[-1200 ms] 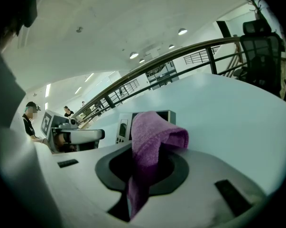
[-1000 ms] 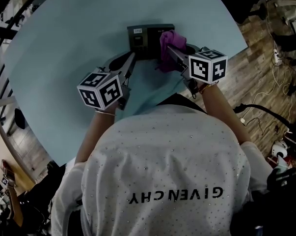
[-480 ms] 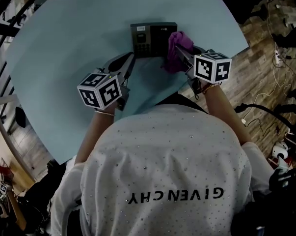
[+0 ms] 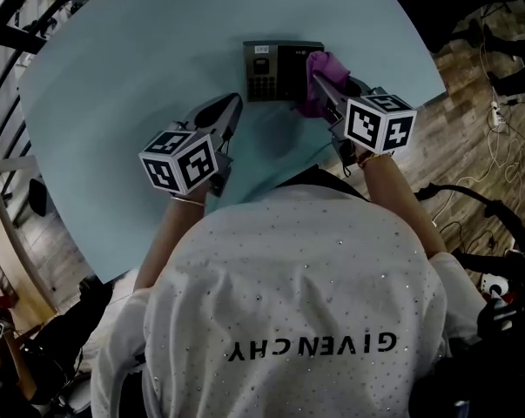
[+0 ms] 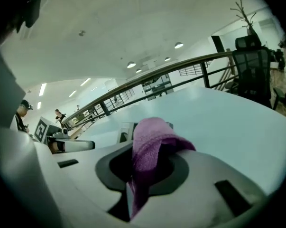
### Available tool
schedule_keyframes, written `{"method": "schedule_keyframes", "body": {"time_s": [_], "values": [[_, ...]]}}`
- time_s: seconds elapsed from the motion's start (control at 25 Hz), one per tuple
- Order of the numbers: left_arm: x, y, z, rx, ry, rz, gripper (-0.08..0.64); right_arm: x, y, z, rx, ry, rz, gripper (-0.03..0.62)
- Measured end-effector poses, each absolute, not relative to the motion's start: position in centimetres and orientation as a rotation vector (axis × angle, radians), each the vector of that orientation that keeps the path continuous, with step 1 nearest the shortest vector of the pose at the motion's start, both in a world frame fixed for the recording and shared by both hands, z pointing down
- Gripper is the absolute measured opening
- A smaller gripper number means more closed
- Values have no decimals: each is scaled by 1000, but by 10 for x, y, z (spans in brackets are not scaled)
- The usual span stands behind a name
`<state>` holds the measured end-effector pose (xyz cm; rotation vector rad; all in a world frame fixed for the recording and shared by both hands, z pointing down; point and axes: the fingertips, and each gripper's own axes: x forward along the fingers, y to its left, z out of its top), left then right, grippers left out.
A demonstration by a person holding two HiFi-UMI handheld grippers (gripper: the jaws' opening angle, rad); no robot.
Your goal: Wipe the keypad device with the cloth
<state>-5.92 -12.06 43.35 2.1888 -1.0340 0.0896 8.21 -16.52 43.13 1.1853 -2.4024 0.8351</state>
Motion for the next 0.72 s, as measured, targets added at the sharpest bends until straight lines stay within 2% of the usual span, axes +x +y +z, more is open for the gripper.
{"method": "schedule_keyframes", "body": {"time_s": [0.2,0.4,0.72], "values": [[-71,-109,435,2153,-1079,72,0,16,-145,426,841,-2531,783,44],[-85,-94,434,2129,-1143,61,0,-28,-133,431,697,-2574,772,44],[-107,-78,426,2081,-1248,35,0,-37,-130,461,674,-2423,550,49]]}}
